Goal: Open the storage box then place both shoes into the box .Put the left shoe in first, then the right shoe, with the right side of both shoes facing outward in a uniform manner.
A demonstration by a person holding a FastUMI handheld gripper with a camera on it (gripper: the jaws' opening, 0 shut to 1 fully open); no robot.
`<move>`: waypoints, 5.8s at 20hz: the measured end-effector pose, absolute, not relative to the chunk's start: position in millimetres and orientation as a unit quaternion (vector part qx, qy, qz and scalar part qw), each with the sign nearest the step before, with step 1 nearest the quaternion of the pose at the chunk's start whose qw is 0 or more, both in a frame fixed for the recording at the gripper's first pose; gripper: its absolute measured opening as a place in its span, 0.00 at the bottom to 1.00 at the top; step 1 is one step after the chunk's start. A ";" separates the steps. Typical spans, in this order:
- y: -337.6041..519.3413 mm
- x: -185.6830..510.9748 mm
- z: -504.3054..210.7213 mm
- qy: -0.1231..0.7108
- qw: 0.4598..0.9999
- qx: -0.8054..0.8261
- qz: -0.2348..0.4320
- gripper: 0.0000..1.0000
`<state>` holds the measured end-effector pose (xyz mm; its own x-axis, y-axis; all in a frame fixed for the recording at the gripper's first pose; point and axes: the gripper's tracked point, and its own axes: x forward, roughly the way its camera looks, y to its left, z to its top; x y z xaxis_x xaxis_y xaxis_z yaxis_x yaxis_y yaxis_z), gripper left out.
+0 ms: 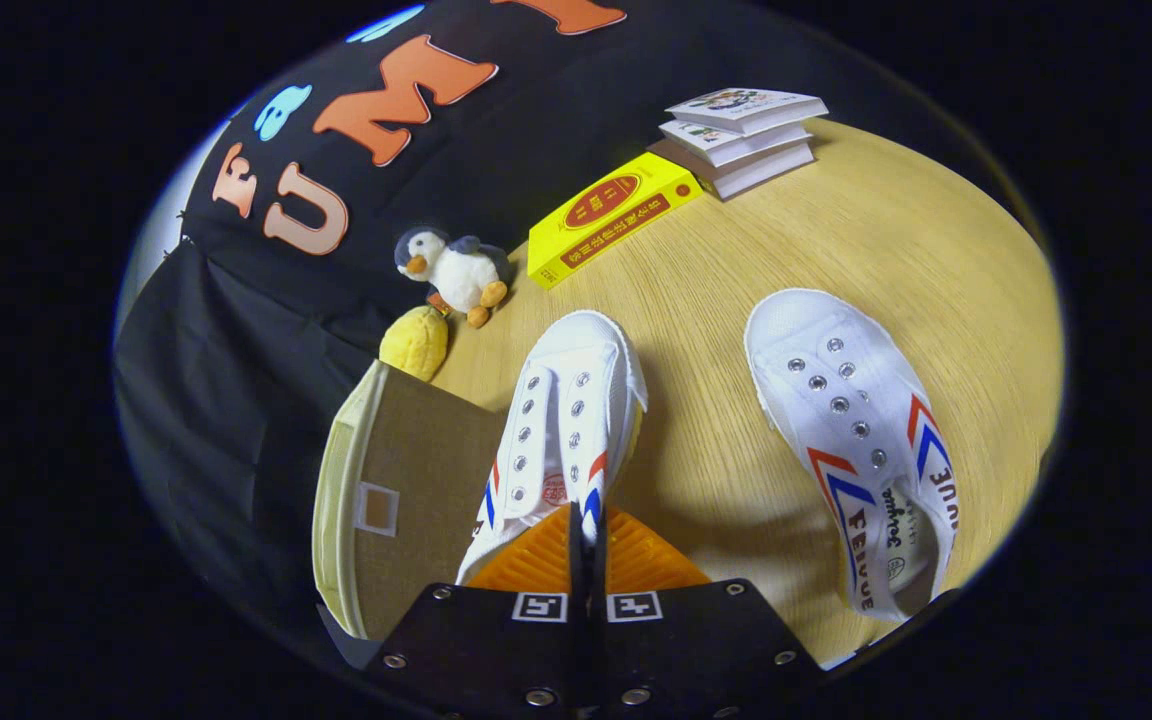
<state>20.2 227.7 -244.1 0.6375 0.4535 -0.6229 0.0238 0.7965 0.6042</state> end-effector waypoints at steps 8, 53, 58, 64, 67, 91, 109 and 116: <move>267.4 12.1 -141.6 0.331 0.892 0.277 0.132 0.00; 278.9 8.6 -115.6 0.320 0.923 0.195 0.082 0.92; 196.6 10.4 -135.6 0.332 0.924 0.183 0.050 0.92; 123.6 13.3 -181.8 0.366 0.916 0.164 0.029 0.92; 100.9 13.7 -211.1 0.396 0.905 0.152 0.030 0.92; 77.4 -3.7 -323.4 0.499 0.857 0.112 0.067 0.50; 77.4 1.0 -305.2 0.445 0.887 0.116 0.025 0.00; 129.0 -8.6 -249.8 0.410 0.894 0.179 0.007 0.00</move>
